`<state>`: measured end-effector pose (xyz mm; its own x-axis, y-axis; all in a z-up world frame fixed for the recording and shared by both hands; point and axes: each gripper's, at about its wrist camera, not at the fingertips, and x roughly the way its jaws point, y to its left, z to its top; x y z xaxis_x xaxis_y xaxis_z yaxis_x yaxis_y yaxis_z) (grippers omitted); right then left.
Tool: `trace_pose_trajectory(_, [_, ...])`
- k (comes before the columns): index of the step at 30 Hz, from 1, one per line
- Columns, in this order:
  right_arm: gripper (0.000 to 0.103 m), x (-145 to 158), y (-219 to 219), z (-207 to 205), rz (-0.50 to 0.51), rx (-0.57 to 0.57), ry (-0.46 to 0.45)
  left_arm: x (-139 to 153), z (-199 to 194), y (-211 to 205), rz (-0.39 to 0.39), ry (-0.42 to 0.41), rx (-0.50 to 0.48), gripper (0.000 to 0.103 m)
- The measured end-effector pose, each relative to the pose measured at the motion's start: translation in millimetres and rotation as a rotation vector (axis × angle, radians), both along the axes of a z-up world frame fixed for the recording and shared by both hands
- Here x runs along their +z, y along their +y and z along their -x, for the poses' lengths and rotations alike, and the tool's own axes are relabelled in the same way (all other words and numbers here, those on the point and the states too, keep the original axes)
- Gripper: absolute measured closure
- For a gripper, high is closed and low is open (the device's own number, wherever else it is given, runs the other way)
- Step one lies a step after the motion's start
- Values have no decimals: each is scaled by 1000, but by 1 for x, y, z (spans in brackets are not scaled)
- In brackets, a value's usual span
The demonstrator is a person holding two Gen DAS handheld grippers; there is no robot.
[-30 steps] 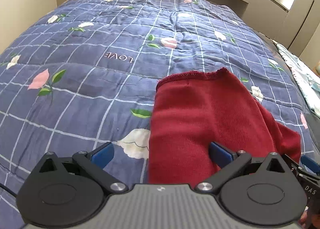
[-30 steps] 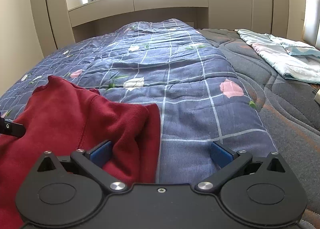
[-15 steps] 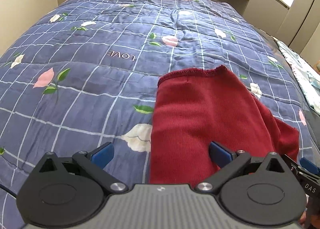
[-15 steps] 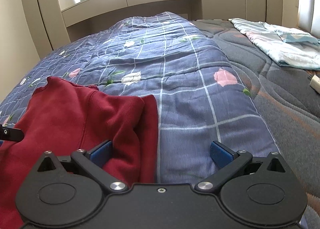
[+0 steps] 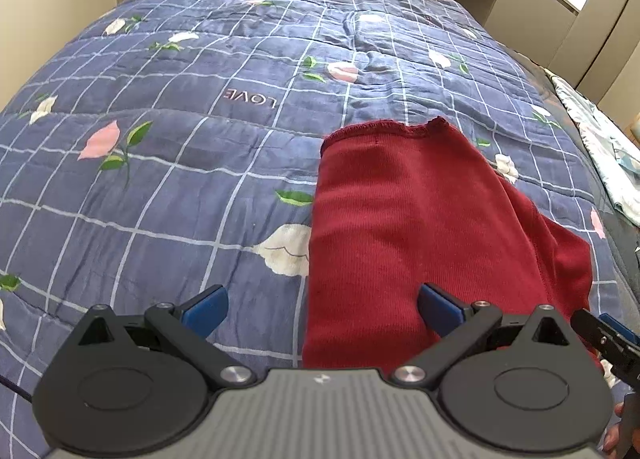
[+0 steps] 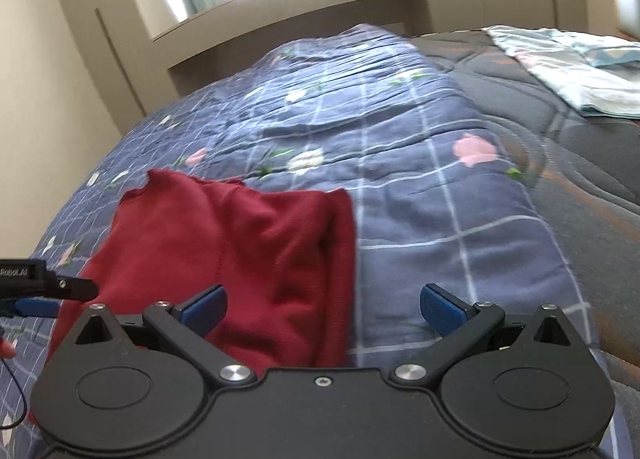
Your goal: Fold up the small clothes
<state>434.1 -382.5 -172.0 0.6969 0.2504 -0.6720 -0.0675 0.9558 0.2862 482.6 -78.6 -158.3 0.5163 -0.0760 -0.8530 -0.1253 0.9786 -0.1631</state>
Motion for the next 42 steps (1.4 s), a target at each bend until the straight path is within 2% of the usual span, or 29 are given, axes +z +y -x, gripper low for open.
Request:
trace_pose_trajectory(9, [1, -6, -6, -5, -110, -24, 46, 0, -1, -1, 8, 41, 21, 1])
trace_pose_trajectory(13, [4, -6, -4, -7, -142, -23, 46, -6, -6, 5, 65, 74, 28, 1])
trace_pose_trajectory(18, [28, -6, -6, -6, -162, -81, 62, -14, -9, 18, 183, 126, 53, 2])
trace_pose_trajectory(19, [32, -6, -7, -6, -166, -89, 66, -15, -9, 19, 207, 130, 50, 8])
trace_pose_trajectory(21, [54, -6, -8, -5, -185, -98, 82, -15, -9, 22, 266, 133, 51, 19])
trace_pose_trajectory(23, [63, -6, -9, -5, -204, -115, 95, -14, -9, 22, 312, 126, 37, 37])
trace_pose_trajectory(24, [72, -5, -9, -4, -212, -114, 96, -13, -9, 20, 305, 127, 38, 37])
trace_pose_trajectory(27, [87, 5, -4, 0, -212, -102, 70, -8, -9, 13, 258, 117, 29, 47])
trace_pose_trajectory(29, [88, 15, 2, 5, -207, -84, 41, -1, -6, 6, 219, 98, 14, 60])
trace_pose_trajectory(32, [89, 34, 13, 13, -201, -50, -6, 13, -2, -7, 144, 67, -25, 72])
trace_pose_trajectory(34, [89, 48, 23, 16, -202, -24, -29, 24, 2, -10, 124, 47, -42, 74])
trace_pose_trajectory(37, [90, 63, 40, 20, -209, 10, -44, 39, 10, -5, 136, 23, -50, 74])
trace_pose_trajectory(42, [90, 73, 78, 31, -231, 61, -50, 65, 28, 20, 60, -16, -59, 74])
